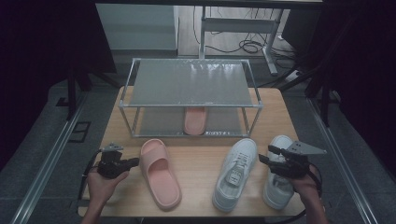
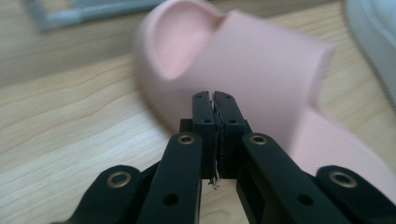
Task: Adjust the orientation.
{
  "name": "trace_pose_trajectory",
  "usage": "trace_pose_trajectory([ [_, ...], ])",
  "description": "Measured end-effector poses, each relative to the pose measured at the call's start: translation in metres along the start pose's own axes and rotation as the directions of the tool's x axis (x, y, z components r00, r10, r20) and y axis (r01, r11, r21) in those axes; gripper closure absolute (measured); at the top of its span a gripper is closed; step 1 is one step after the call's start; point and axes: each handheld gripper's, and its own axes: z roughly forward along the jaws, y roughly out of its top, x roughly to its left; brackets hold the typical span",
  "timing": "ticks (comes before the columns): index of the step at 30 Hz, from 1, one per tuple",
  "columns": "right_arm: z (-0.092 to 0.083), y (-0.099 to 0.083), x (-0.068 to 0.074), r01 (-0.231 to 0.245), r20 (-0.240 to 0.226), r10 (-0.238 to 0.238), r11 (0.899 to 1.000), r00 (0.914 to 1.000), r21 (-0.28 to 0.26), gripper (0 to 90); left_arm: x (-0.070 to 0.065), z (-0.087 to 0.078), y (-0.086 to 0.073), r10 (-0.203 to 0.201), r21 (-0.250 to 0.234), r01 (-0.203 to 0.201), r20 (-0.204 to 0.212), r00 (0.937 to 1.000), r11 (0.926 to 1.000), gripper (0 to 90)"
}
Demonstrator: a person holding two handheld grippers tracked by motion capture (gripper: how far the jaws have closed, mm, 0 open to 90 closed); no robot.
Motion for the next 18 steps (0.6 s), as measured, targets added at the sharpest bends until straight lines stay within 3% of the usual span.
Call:
trace_pose_trajectory([
  [8,0.001,0.000,0.000,0.000,-0.002,0.000,1.000,1.0000,0.007,42.7,0.021,0.017,-0.003,-0.046,0.041,0.047,-0.025,0.9986,0.9981,89.1],
  [18,0.002,-0.001,0.000,0.000,-0.002,0.000,1.000,1.0000,0.008,42.7,0.019,0.036,0.009,-0.018,0.067,0.019,-0.014,0.9997,0.9976,89.6],
])
